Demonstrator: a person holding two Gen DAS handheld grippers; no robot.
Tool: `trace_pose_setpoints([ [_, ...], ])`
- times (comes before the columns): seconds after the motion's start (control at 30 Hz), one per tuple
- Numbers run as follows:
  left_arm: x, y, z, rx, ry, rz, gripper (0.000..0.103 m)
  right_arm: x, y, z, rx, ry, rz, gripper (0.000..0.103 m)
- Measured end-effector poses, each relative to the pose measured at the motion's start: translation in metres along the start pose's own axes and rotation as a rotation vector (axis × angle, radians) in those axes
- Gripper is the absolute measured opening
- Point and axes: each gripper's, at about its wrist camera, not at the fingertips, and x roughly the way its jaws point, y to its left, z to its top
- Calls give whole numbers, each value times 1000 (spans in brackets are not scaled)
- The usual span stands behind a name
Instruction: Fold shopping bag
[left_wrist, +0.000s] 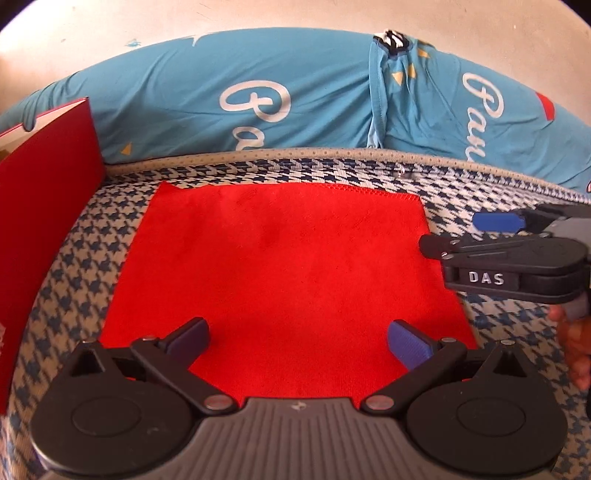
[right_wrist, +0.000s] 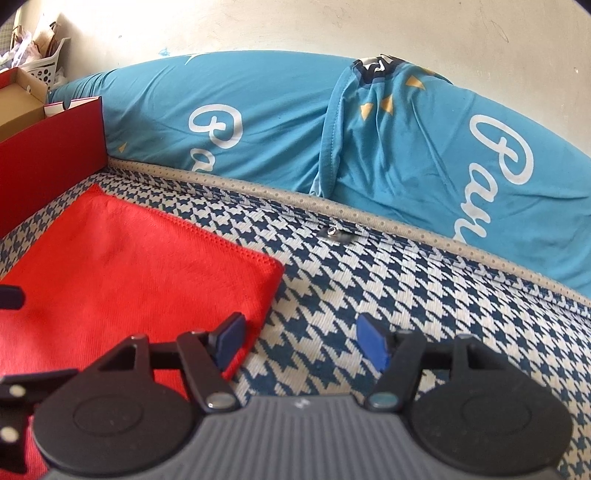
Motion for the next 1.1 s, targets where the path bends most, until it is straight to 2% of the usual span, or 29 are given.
trace_pose_setpoints([
  [0.13,4,8,-3,-14,-34,23,103,2,-2,1,15,-10,-6,64],
  [0.63,6,25,-5,-75,-57,84,103,16,-6,9,44,-24,-62,65],
  [1.1,9,41,-3,-125,-63,132,103,21,-7,18,70,-26,-82,73],
])
